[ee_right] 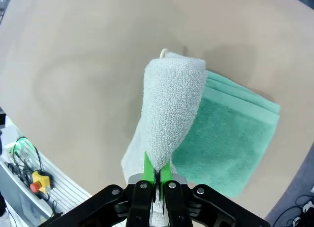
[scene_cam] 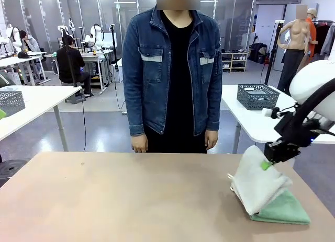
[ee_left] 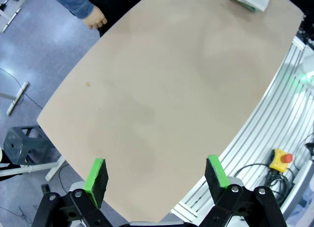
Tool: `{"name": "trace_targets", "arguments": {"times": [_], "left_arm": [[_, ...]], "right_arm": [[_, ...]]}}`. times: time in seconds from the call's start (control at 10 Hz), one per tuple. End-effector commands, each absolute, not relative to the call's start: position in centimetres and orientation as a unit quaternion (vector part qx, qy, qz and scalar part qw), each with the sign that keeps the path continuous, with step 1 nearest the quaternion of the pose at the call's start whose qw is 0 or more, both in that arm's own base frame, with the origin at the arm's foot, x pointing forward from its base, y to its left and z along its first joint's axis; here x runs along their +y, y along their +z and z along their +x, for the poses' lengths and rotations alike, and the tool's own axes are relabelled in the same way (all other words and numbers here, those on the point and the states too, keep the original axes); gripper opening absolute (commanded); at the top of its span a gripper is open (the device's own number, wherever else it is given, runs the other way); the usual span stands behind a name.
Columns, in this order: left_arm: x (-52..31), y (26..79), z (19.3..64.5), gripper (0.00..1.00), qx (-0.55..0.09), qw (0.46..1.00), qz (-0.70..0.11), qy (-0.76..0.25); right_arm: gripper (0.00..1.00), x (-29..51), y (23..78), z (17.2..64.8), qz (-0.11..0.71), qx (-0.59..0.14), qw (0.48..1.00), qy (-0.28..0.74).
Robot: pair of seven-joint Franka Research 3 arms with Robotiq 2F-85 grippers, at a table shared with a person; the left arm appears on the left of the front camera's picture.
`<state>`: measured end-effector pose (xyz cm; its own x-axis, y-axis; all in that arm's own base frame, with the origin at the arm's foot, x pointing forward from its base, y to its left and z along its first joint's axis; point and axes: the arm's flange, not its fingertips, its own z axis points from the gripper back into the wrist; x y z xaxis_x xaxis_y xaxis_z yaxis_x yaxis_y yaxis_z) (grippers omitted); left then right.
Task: Fold the towels and place them in the basket.
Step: Stack the folded Towel with hook on the right side of the table.
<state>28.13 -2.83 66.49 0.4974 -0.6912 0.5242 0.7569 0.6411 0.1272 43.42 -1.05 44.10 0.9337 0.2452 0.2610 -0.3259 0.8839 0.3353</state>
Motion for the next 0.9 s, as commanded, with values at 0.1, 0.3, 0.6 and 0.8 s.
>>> {"name": "trace_targets", "arguments": {"times": [0.1, 0.3, 0.6, 0.8], "left_arm": [[-2.9, 66.5, 28.3, 1.0, -0.276, 0.864, -0.059, -0.417], [-2.9, 66.5, 28.3, 1.0, -0.276, 0.864, -0.059, -0.417], [-2.9, 66.5, 28.3, 1.0, -0.276, 0.864, -0.059, -0.417], [-2.9, 66.5, 28.3, 1.0, -0.276, 0.864, -0.059, -0.417]], "right_arm": [[0.05, -3.9, 42.4, 44.2, 0.153, -0.099, 0.974, 0.136], [0.05, -5.2, 41.0, 44.0, 0.106, -0.076, 0.984, 0.119], [0.64, -5.7, 39.4, 43.9, 0.041, -0.055, 0.991, 0.111], [1.0, -5.6, 40.0, 43.7, 0.022, -0.048, 0.993, 0.108]]}}
